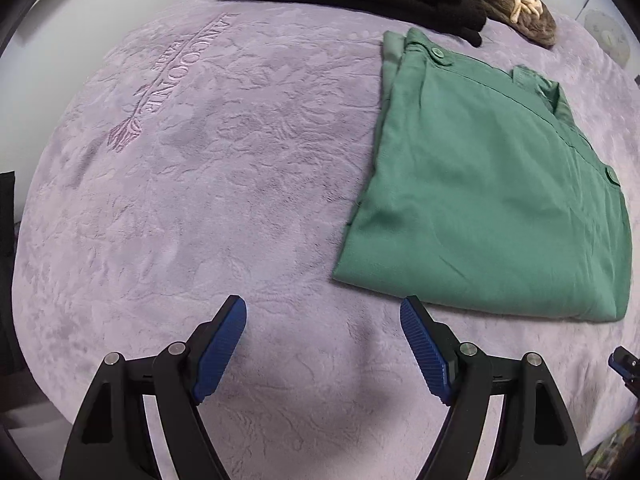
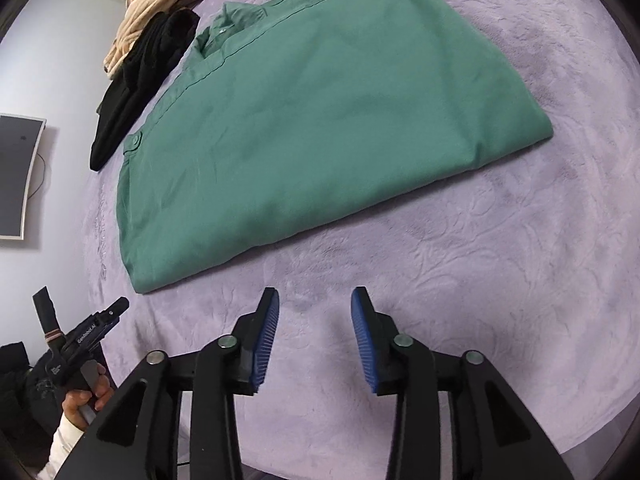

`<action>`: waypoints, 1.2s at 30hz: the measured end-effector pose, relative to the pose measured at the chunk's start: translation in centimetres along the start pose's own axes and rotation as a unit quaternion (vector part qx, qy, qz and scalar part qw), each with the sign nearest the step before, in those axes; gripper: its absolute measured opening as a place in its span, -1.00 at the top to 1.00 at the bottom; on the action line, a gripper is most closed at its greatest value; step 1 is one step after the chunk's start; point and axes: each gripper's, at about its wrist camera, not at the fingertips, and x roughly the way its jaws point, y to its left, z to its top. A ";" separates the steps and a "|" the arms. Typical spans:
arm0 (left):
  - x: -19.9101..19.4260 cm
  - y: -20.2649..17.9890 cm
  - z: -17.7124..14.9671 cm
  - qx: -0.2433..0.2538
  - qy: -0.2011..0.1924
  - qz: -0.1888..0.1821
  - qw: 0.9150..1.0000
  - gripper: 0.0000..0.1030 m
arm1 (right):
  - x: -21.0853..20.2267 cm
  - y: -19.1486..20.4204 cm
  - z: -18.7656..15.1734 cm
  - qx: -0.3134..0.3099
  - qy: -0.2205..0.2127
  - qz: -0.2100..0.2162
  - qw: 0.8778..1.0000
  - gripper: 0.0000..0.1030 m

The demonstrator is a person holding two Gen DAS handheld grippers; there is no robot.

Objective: Fold small clothes

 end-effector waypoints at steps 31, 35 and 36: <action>-0.4 -1.3 -1.5 0.067 0.025 -0.007 0.997 -1.00 | 3.4 7.0 -4.1 -0.005 0.026 0.032 0.999 -0.65; 0.1 -1.1 -1.5 0.075 0.028 0.001 0.997 -1.00 | 3.3 8.2 -4.2 -0.016 0.006 0.055 0.998 -0.99; 0.3 -1.1 -1.5 0.077 0.029 0.003 0.997 -1.00 | 3.5 8.5 -4.2 -0.018 0.010 0.060 0.998 -0.99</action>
